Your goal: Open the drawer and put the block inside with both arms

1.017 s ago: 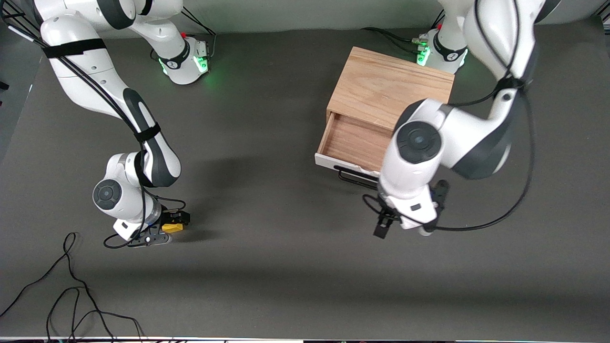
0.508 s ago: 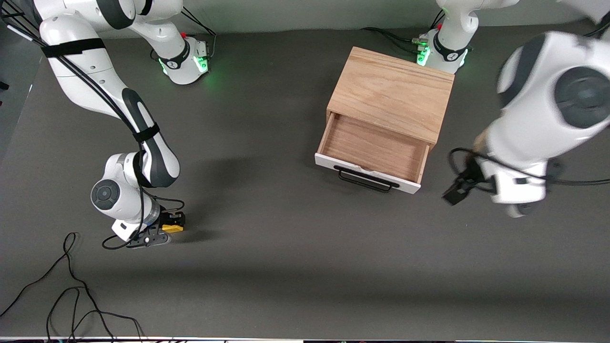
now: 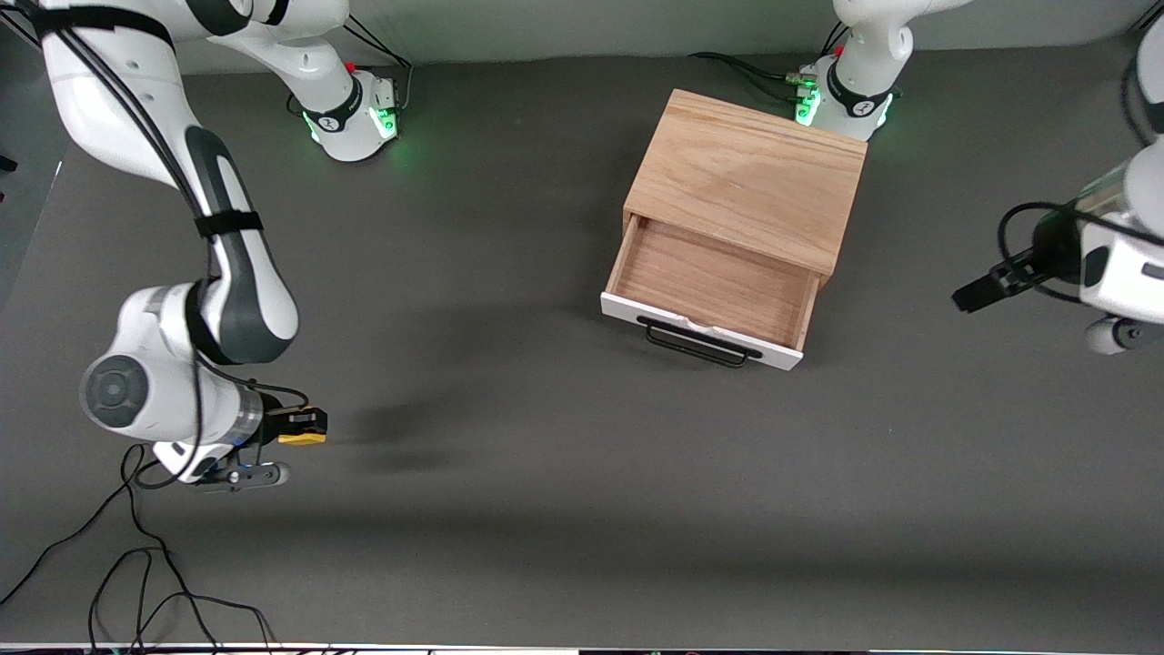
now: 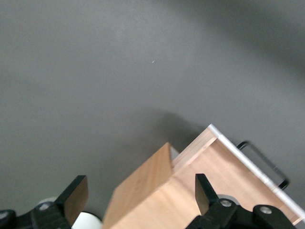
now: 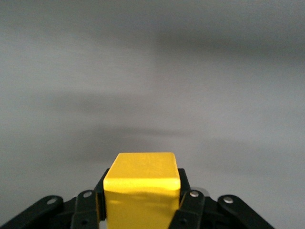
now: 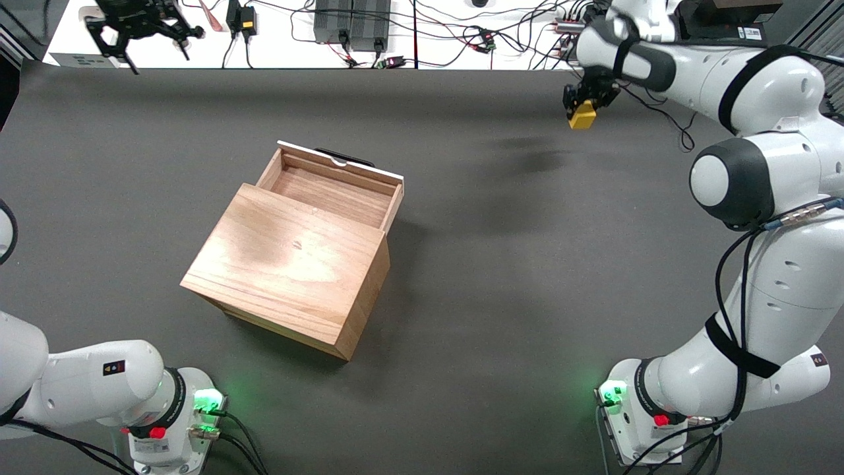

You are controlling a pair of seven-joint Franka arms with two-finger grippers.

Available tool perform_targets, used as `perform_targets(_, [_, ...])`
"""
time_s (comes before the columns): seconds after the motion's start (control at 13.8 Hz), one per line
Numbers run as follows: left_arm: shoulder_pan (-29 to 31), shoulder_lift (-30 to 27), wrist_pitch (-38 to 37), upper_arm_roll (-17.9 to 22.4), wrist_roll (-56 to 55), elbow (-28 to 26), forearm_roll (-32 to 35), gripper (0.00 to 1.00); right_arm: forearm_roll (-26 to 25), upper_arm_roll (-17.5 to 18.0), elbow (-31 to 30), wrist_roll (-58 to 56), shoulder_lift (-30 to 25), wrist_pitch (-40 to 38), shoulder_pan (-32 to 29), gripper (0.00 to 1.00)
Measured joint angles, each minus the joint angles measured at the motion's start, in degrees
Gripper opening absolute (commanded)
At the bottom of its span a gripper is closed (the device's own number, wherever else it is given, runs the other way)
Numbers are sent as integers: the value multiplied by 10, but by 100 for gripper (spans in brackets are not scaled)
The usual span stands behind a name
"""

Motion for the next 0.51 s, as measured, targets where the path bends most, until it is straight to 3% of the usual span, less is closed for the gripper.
perform_targets(0.29, [8, -23, 2, 2, 133, -37, 0, 100, 18, 5, 142, 174, -5, -152, 75, 29])
perform_targets(0.51, [38, -38, 3, 5, 219, -49, 0, 100, 22, 32, 211, 368, -4, -179, 160, 29])
